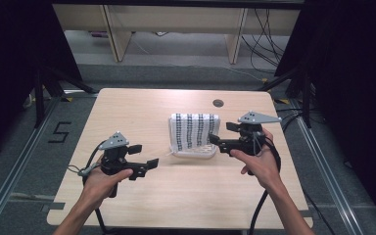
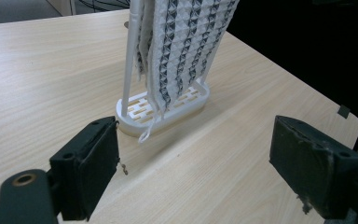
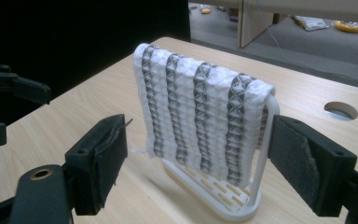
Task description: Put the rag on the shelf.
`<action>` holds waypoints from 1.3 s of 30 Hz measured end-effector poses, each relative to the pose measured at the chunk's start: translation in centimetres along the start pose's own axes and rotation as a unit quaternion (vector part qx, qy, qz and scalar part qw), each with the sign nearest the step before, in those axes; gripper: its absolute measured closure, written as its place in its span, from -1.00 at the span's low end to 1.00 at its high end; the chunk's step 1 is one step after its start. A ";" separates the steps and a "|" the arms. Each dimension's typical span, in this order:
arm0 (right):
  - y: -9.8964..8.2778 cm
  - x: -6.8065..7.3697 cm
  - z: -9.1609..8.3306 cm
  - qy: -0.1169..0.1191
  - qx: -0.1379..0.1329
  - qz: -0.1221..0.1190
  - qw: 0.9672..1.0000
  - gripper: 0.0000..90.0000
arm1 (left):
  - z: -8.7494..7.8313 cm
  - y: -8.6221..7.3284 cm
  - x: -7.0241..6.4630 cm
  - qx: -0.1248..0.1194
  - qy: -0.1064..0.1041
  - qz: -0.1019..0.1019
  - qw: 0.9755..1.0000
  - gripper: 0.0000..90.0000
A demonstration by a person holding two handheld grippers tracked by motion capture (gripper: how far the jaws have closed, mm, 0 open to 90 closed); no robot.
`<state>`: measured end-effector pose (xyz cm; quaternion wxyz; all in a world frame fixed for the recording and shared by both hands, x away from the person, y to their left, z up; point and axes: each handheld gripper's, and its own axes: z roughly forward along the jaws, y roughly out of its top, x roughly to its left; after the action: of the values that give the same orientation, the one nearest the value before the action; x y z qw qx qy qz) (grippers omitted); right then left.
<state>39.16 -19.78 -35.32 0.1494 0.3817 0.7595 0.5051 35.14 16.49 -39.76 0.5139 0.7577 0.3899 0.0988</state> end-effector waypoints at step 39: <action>-4.3 2.0 -1.3 0.010 0.010 -0.005 1.000 -0.65 | 0.7 -4.7 0.4 0.009 0.000 -0.003 1.000 -0.67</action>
<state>35.16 -20.03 -38.17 0.1404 0.3748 0.7677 0.5003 33.46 17.06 -44.14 0.5074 0.7613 0.3927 0.0937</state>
